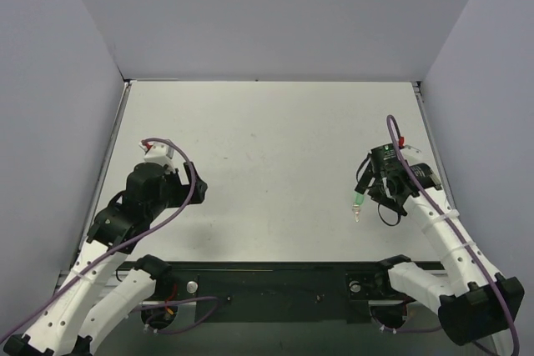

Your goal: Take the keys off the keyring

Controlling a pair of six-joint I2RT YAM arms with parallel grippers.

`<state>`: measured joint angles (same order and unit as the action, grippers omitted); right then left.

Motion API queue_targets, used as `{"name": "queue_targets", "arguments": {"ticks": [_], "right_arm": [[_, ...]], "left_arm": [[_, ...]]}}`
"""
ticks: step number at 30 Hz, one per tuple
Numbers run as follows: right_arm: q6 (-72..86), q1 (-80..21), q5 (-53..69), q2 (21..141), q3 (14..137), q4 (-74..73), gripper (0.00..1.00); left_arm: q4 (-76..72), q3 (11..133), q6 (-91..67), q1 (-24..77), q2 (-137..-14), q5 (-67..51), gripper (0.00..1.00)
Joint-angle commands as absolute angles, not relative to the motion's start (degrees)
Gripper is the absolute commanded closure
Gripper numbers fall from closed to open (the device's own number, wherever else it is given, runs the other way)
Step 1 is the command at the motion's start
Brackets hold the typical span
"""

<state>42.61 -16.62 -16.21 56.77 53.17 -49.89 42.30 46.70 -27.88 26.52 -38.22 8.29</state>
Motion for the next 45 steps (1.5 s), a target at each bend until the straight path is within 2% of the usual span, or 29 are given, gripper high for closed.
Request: {"name": "queue_targets", "arguments": {"ticks": [1,24,42,45], "right_arm": [[42.7,-17.2,-15.8,61.1,51.1,-45.5,0.18],[38.4,-14.3,-15.2,84.3,53.7,-35.6,0.44],[37.2,-14.1,-16.0,92.5,55.3,-33.2,0.46],[36.7,-13.9,-16.5,93.4,55.4,-33.2,0.5]], "left_arm": [[40.0,47.0,-26.8,26.2,-38.6,7.4,0.03],[38.6,46.2,-26.0,26.2,-37.8,4.7,0.03],[38.5,46.1,-25.9,26.1,-37.9,4.7,0.03],[38.5,46.1,-25.8,26.1,-38.0,4.7,0.03]]}}
